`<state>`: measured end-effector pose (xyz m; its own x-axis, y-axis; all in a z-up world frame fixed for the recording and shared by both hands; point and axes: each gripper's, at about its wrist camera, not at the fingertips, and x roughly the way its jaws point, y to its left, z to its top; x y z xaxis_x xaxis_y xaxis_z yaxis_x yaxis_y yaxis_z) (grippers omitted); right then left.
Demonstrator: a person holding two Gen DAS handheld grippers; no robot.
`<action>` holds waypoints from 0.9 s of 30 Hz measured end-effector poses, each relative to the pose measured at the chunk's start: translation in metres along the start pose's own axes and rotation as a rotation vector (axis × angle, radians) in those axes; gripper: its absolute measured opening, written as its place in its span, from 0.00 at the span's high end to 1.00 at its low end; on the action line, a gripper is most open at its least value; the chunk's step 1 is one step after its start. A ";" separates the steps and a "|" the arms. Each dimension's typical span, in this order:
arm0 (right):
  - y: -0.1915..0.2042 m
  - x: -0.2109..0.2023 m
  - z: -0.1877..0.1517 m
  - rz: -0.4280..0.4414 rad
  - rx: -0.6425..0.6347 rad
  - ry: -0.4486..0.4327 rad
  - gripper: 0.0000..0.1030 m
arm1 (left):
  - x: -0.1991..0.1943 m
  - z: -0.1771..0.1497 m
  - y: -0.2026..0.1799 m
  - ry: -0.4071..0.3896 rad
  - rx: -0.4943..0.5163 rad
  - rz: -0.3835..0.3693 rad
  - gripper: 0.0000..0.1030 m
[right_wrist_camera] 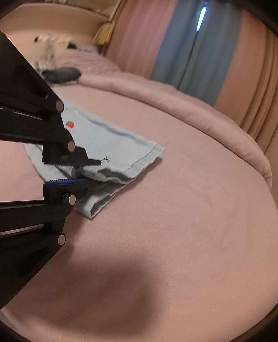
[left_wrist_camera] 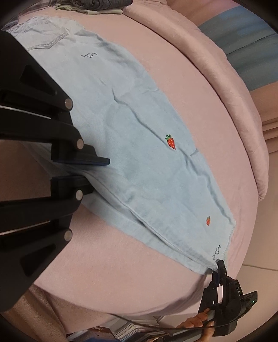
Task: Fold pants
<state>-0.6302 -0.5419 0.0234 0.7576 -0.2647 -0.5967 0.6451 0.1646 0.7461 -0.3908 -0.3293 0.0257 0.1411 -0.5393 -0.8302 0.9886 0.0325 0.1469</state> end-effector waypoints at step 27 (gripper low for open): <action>0.178 0.074 -0.140 -0.040 -0.941 0.232 0.71 | -0.018 -0.074 0.087 -0.033 -0.410 0.034 0.43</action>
<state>-0.4451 -0.3991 0.0709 0.6687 -0.1092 -0.7355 0.4101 0.8792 0.2424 -0.3036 -0.2544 0.0137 0.1788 -0.5588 -0.8098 0.9233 0.3797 -0.0582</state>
